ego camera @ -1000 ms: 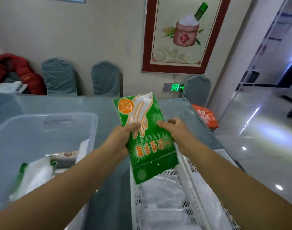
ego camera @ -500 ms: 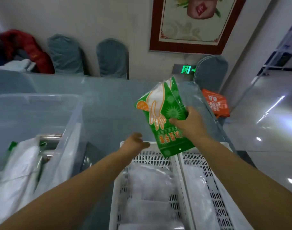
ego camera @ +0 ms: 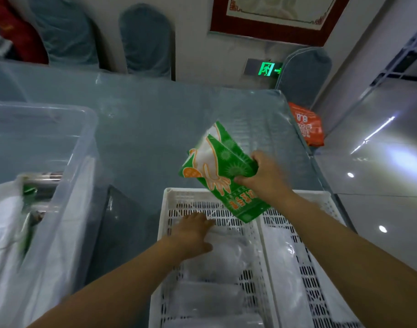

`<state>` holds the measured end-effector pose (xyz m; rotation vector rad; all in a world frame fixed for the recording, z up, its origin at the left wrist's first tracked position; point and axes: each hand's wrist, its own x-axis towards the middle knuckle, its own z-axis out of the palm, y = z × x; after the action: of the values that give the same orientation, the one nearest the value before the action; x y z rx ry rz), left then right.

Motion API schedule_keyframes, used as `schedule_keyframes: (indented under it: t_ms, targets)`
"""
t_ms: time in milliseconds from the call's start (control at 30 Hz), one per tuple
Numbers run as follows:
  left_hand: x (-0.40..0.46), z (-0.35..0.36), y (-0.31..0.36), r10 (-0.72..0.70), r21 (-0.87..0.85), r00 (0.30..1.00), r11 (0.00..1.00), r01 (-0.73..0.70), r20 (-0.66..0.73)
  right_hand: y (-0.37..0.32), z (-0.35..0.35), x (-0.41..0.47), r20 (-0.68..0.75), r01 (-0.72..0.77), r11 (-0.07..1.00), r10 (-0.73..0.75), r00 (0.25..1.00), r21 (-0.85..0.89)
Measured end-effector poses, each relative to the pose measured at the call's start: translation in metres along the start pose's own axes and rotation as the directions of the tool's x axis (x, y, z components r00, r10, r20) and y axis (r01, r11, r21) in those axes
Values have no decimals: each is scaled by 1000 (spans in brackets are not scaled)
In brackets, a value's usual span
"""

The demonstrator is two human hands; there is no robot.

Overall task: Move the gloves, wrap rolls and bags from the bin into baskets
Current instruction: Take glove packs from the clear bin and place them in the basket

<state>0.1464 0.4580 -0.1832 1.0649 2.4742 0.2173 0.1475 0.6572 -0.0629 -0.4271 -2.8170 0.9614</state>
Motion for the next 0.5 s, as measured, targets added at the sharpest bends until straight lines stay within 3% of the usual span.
schedule_keyframes:
  t_ms: [133, 267, 367, 500]
  targets:
    - [-11, 8, 6, 39, 43, 998, 998, -37, -40, -3, 14, 7, 206, 121, 979, -86, 975, -164]
    - [-21, 13, 11, -8, 20, 1000, 1000, 9, -10, -12, 26, 20, 444, 304, 906, -151, 883, -295]
    - [-31, 21, 17, -54, -29, 999, 998, 53, -9, -13, 39, 27, 559, 407, 858, -180, 809, -313]
    - [-40, 22, 25, -166, -63, 984, 985, 163, -59, -8, 59, 30, 633, 440, 855, -184, 752, -274]
